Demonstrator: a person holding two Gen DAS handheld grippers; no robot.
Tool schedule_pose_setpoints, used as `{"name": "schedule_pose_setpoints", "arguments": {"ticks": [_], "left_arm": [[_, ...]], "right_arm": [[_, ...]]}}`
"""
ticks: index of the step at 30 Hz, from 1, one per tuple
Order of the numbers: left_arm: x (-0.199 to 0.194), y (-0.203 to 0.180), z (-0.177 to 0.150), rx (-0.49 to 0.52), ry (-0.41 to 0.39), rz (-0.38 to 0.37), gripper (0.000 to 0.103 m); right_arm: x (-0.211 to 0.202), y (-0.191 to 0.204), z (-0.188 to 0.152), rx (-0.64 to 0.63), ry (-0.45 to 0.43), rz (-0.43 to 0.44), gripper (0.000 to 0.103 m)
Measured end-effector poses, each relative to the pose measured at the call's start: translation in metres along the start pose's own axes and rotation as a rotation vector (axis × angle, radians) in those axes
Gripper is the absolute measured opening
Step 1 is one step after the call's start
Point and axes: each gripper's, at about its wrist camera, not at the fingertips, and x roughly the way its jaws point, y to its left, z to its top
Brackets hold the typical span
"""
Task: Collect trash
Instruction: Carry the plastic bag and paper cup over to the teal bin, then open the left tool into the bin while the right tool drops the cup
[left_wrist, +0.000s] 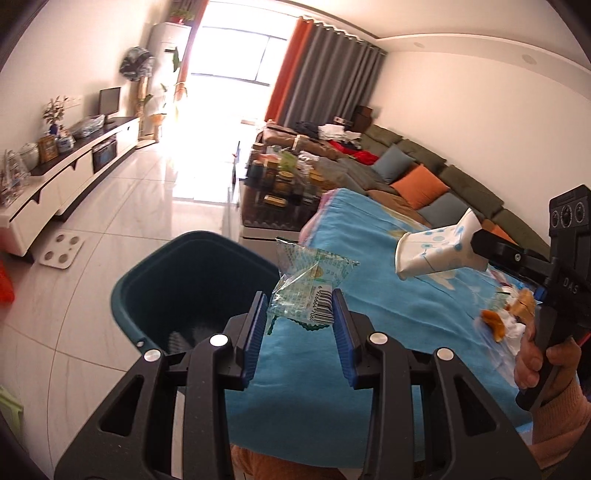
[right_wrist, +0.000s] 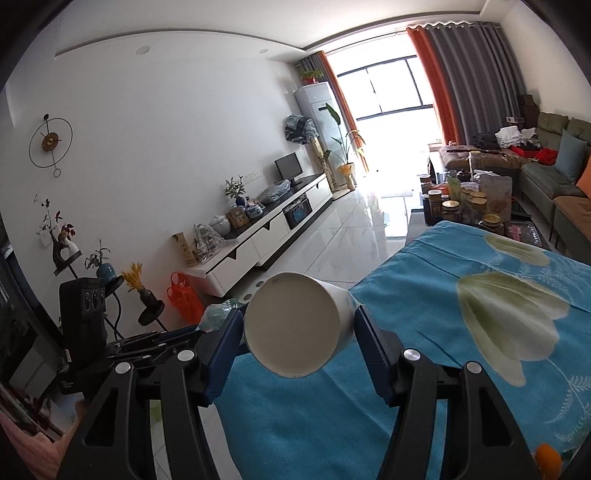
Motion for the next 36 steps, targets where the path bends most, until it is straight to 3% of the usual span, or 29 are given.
{"name": "schedule_pose_setpoints", "arguments": {"ticks": [14, 28, 33, 36], "left_arm": [[0.015, 0.077, 0.0, -0.117, 0.04, 0.123, 0.035], [0.065, 0.099, -0.003, -0.167, 0.117, 0.164, 0.035], [0.079, 0.108, -0.002, -0.204, 0.117, 0.174, 0.042], [0.089, 0.115, -0.001, -0.248, 0.123, 0.171, 0.045]], "right_arm": [[0.091, 0.028, 0.011, -0.052, 0.127, 0.039, 0.06], [0.165, 0.048, 0.003, -0.08, 0.288, 0.011, 0.06], [0.181, 0.055, 0.004, -0.074, 0.313, -0.005, 0.061], [0.185, 0.054, 0.005, -0.064, 0.314, -0.023, 0.07]]}}
